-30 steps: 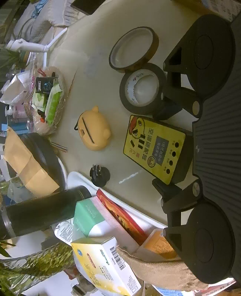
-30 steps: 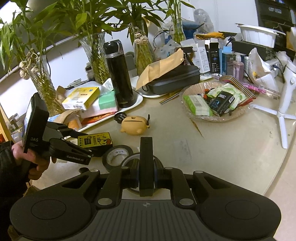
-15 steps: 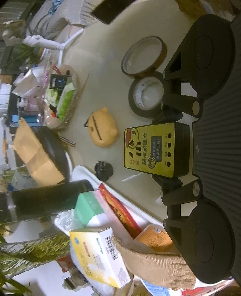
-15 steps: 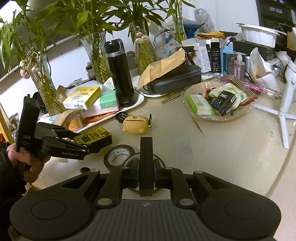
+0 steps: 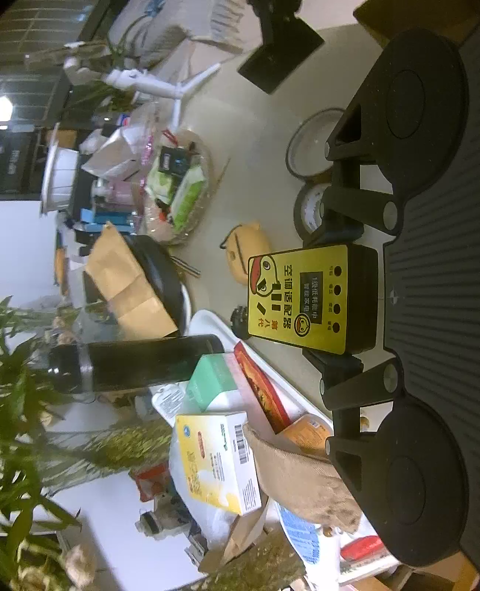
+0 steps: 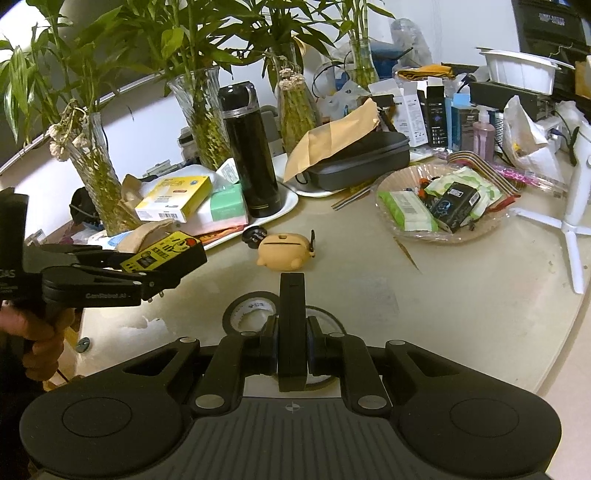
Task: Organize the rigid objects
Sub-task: 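Carry the tester with the left tool and the block with the right tool over the cardboard box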
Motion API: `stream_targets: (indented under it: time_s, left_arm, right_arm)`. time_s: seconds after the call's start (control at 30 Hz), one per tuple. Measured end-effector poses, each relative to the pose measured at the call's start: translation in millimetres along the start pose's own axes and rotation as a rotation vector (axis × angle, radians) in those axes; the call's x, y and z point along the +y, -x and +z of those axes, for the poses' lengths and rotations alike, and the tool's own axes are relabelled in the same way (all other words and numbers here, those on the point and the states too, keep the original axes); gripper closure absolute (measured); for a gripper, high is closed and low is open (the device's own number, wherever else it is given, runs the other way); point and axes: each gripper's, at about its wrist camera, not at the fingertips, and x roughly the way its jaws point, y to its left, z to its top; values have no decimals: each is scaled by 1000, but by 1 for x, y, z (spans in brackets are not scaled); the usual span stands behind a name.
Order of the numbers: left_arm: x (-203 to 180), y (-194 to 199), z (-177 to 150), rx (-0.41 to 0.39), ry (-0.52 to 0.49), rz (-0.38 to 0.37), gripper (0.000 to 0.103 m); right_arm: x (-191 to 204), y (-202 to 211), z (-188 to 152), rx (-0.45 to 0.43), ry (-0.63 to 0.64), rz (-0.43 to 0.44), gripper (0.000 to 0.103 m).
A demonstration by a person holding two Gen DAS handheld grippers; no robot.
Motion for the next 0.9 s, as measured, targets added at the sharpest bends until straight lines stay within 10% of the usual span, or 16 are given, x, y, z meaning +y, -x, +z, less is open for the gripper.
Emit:
stream_targets:
  time_s: [0.9]
  left_arm:
    - [-33, 113, -65, -151, 114, -41, 50]
  right_arm:
    - [19, 46, -35, -48, -67, 35, 86]
